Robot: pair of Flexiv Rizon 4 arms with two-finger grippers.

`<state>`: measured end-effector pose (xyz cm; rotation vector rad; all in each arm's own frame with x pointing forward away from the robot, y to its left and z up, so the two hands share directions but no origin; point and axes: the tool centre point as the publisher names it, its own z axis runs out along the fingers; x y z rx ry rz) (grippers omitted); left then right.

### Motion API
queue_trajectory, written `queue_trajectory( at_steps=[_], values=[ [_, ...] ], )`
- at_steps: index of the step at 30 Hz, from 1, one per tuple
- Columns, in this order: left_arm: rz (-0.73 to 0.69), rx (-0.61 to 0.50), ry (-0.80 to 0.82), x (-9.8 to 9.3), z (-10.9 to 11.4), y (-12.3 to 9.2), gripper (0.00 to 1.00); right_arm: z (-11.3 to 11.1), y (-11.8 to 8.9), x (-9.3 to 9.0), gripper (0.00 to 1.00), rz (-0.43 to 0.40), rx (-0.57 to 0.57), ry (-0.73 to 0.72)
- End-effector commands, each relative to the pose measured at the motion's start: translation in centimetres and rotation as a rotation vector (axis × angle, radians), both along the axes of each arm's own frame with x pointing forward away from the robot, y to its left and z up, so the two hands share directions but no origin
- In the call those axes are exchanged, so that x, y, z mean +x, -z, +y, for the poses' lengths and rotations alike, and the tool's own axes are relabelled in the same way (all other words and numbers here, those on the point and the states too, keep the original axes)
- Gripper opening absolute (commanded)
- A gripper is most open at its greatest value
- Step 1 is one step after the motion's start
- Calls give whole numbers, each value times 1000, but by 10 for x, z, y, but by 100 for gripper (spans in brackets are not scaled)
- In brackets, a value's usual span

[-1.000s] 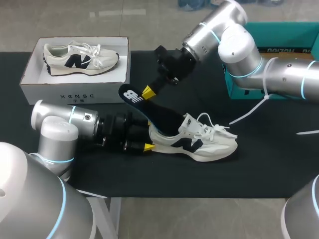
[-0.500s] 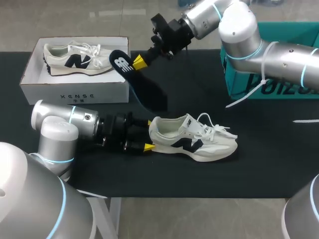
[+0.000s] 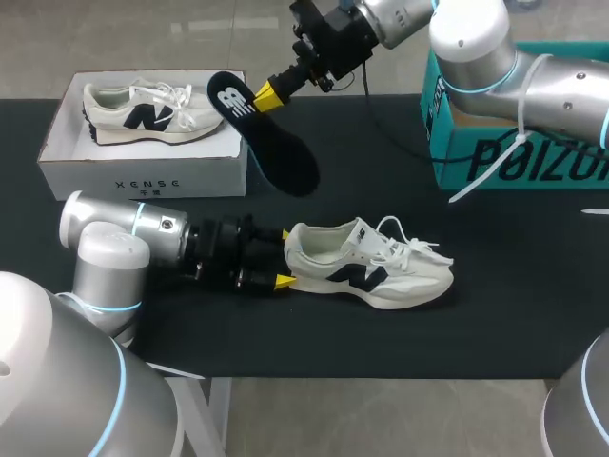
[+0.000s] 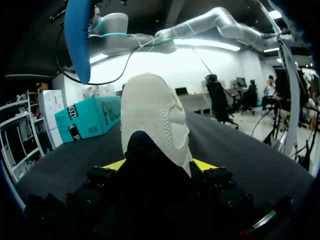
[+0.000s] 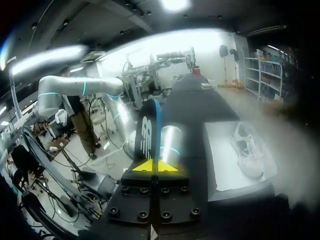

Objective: Take the shoe out of the shoebox, open the shoe tongue, remove and reinsert the insole, then place the shoe into the shoebox

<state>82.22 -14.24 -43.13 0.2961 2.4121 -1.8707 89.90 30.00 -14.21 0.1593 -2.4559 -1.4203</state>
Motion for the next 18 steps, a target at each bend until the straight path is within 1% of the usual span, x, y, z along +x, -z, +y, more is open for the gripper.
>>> queue_trajectory(
  at_steps=[1, 10, 12, 13, 16, 17, 18],
  values=[
    [-1, 1, -1, -1, -1, 2, 0, 0, 1, -1, 0, -1, 2, 4],
    [-1, 1, -1, -1, -1, 2, 0, 0, 1, -1, 0, -1, 2, 4],
    [-1, 1, -1, -1, -1, 2, 0, -1, 11, -13, 0, 11, 122, 27],
    [-1, 1, -1, -1, -1, 2, 0, -3, 14, -20, 0, -7, 158, 38],
    [-1, 1, -1, -1, -1, 2, 0, -10, 13, -39, 0, 15, 214, 67],
    [-1, 1, -1, -1, -1, 2, 0, -14, 11, -44, 0, 34, 237, 80],
    [-1, 1, -1, -1, -1, 2, 0, -17, 7, -49, 0, 25, 250, 78]
  ],
)
